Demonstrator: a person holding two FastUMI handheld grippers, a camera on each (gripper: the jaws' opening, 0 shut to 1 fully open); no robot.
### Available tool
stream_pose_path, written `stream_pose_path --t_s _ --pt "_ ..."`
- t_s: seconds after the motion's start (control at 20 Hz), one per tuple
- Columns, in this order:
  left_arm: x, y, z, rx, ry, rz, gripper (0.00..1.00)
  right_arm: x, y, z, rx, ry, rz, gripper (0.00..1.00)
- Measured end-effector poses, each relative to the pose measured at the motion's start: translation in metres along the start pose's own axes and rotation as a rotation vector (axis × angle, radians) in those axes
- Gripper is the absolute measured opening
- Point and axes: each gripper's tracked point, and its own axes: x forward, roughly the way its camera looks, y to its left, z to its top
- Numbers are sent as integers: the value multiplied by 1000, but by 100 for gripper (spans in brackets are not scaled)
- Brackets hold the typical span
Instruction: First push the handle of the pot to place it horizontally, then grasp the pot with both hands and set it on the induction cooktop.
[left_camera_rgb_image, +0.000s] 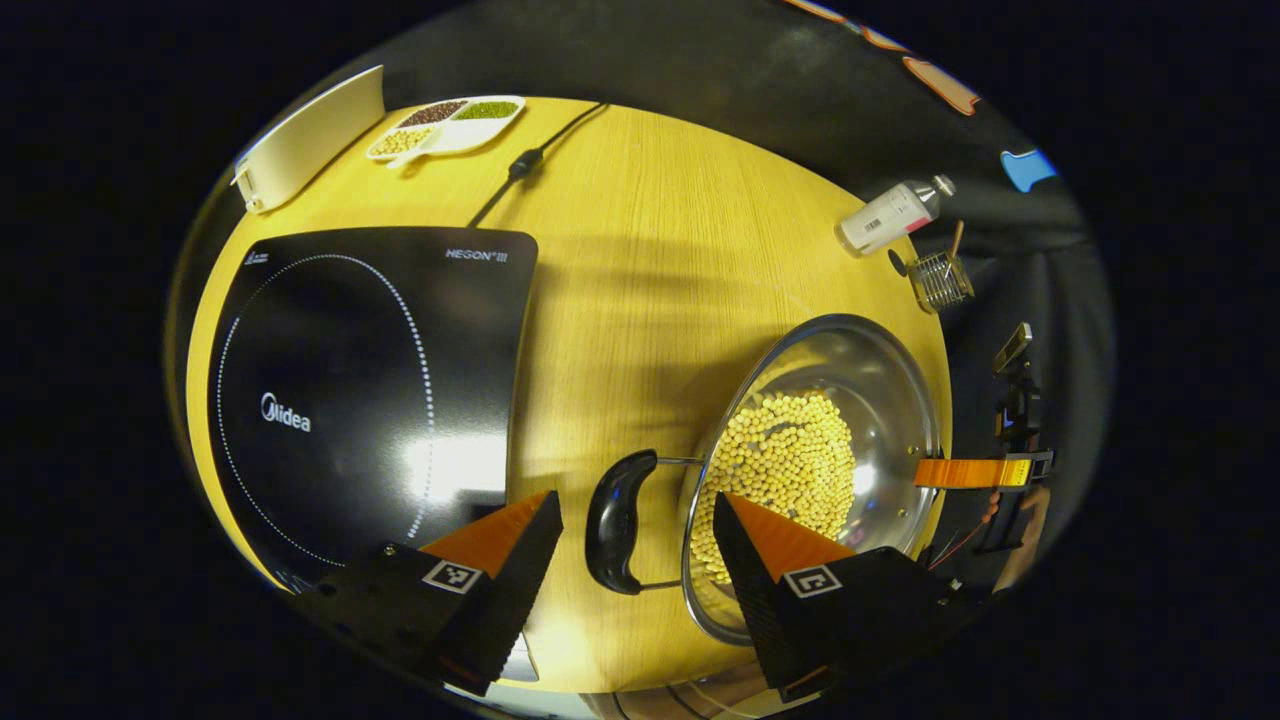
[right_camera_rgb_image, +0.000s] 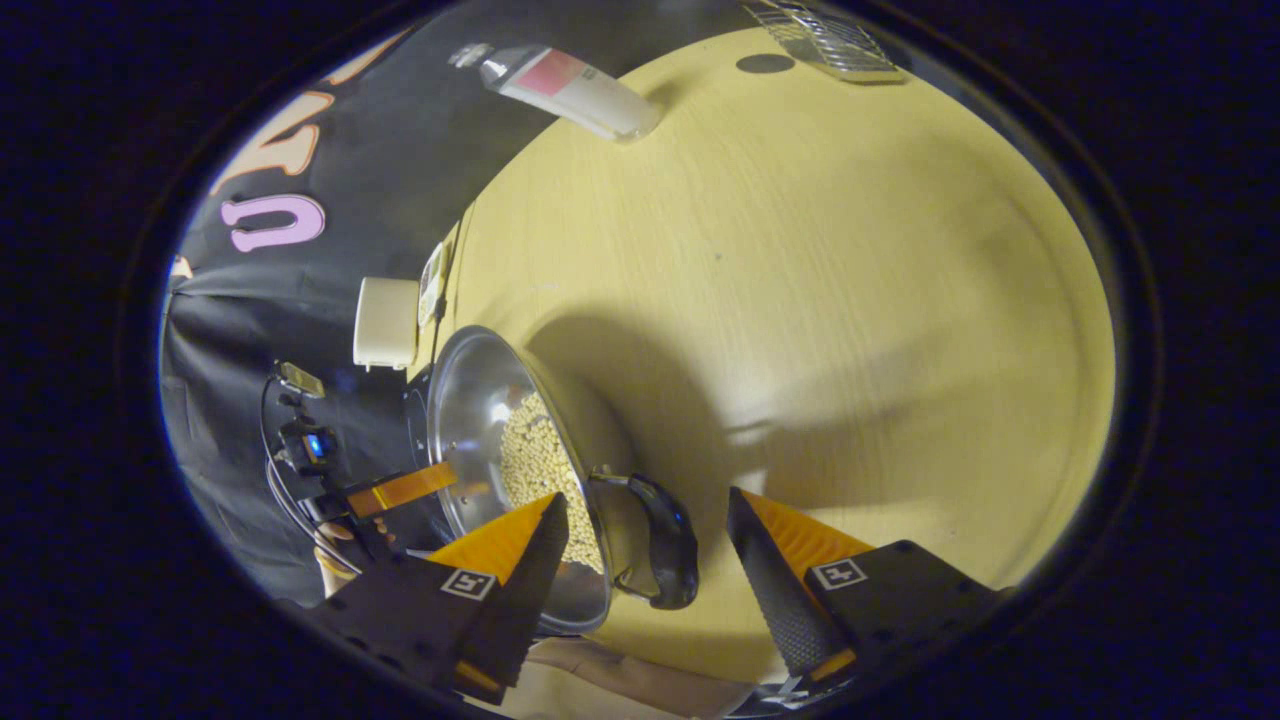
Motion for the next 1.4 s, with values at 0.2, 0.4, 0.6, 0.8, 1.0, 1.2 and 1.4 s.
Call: stream_pose_path --t_s 0.2,0.4,0.6,0.8,1.0,1.2,1.4 --pt "10 1 0 9 32 18 92 13 -7 -3 -22 23 -21 73" --pt "18 2 -2 15 57 33 92 17 -4 -5 -31 31 -15 58" --pt "21 5 -9 22 94 36 64 18 -1 -5 -38 29 -21 50" --pt "20 6 -9 19 95 51 60 17 -2 -3 -53 4 -25 50" --pt "21 3 -8 57 71 64 60 10 -6 -1 -76 -28 -64 44" --pt "24 4 -8 73 62 45 60 -10 -9 -5 -93 -58 -75 44" --pt "25 6 -6 102 66 30 60 -35 -11 -20 -80 -69 -87 45"
